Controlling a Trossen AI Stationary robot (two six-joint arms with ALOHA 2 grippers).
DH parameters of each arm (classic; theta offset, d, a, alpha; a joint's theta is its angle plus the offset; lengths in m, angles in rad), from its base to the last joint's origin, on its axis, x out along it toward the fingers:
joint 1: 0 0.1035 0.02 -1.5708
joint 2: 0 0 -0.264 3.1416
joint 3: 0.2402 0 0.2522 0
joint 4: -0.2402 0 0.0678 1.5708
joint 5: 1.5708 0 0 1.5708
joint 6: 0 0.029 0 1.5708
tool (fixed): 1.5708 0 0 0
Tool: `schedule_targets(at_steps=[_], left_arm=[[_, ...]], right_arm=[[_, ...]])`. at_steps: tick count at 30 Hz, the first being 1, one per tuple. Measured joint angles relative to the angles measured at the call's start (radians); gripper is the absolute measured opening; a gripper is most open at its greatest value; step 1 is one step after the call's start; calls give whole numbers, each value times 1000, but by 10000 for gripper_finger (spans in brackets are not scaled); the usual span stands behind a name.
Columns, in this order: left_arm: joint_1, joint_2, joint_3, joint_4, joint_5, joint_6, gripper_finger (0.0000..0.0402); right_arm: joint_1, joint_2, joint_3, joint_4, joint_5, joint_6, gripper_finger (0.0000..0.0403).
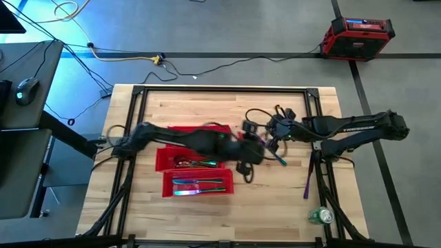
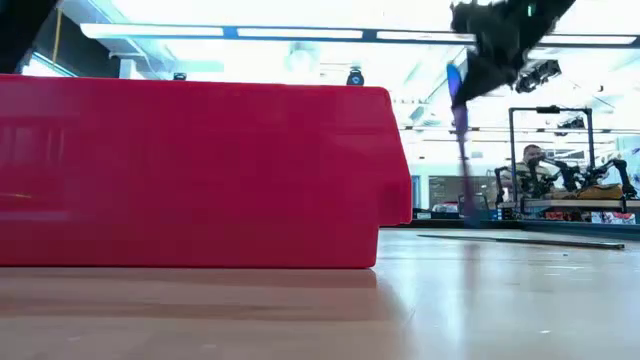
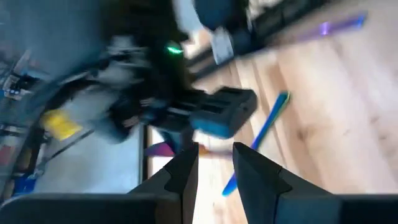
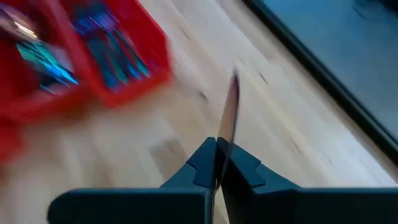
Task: Sort silverware
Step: Put the purple table knife into the bottom red bin
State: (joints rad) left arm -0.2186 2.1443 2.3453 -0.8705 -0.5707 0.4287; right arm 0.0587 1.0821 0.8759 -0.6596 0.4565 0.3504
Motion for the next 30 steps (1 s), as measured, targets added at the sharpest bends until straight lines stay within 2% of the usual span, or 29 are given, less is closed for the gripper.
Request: schedule_targets(at_steps=[5, 11, 17, 22, 26, 30], left_arm=[[-59, -153, -1, -130, -64, -81, 83], [-166, -313, -1, -338, -231, -257, 83], [-298, -396, -2, -560, -399, -486, 83], [-404, -412, -5, -699, -483, -688, 83], [-485, -406, -12, -699, -487, -715, 83], [-547, -398, -12, -700, -486, -758, 83]], right_arm=[[95, 26, 99, 18, 14, -25, 0], [203, 119, 232, 51, 13, -103, 0], [257, 267, 405, 52, 8, -188, 0], [281, 424, 586, 50, -134, -261, 0], [292, 555, 754, 3, -301, -299, 0], [292, 695, 935, -150, -419, -299, 0]])
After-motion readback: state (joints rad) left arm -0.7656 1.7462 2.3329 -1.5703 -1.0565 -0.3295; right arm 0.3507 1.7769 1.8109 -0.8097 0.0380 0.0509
